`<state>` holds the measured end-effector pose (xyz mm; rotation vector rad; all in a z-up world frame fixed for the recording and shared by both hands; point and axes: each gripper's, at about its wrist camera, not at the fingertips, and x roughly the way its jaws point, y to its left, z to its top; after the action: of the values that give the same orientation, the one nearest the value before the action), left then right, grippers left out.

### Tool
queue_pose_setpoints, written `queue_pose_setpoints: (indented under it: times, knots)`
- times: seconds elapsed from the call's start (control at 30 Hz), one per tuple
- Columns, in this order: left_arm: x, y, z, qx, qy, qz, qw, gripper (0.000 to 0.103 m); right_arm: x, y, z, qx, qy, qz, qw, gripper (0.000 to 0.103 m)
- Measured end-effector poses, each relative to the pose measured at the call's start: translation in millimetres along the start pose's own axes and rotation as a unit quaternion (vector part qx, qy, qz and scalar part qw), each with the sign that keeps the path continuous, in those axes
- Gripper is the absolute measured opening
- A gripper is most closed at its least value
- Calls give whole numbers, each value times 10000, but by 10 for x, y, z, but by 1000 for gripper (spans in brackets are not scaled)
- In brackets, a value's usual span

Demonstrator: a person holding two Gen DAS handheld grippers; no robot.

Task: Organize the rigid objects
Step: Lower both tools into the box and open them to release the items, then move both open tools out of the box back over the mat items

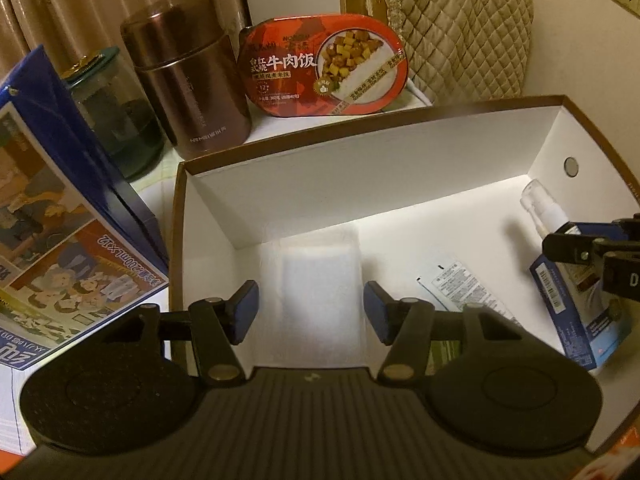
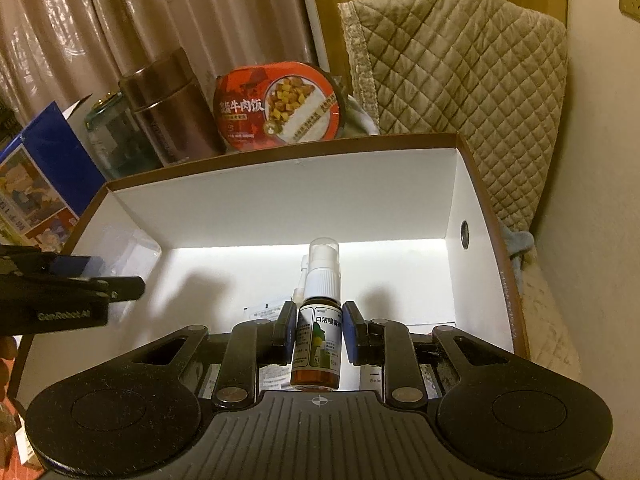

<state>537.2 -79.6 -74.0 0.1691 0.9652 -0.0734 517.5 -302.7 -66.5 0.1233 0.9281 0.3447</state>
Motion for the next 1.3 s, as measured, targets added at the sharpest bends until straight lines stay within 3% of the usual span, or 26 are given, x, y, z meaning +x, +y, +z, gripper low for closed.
queue_pose_setpoints:
  times: [0.07, 0.47, 0.8, 1.3]
  knots:
    - [36, 0, -3, 1, 28, 44, 10000, 64, 13, -2, 10, 15, 6, -18, 10000, 21]
    - [-33, 60, -20, -62, -13, -68, 10000, 64, 16, -24, 41, 241, -84, 53, 9997, 21]
    - [-183, 40, -83, -54, -72, -97, 9999, 64, -27, -26, -76, 238, -21, 90, 9997, 36]
    - [-539, -19, -176, -177, -303, -206, 9992, 64, -266, 102, -146, 201, -226, 106, 9995, 42]
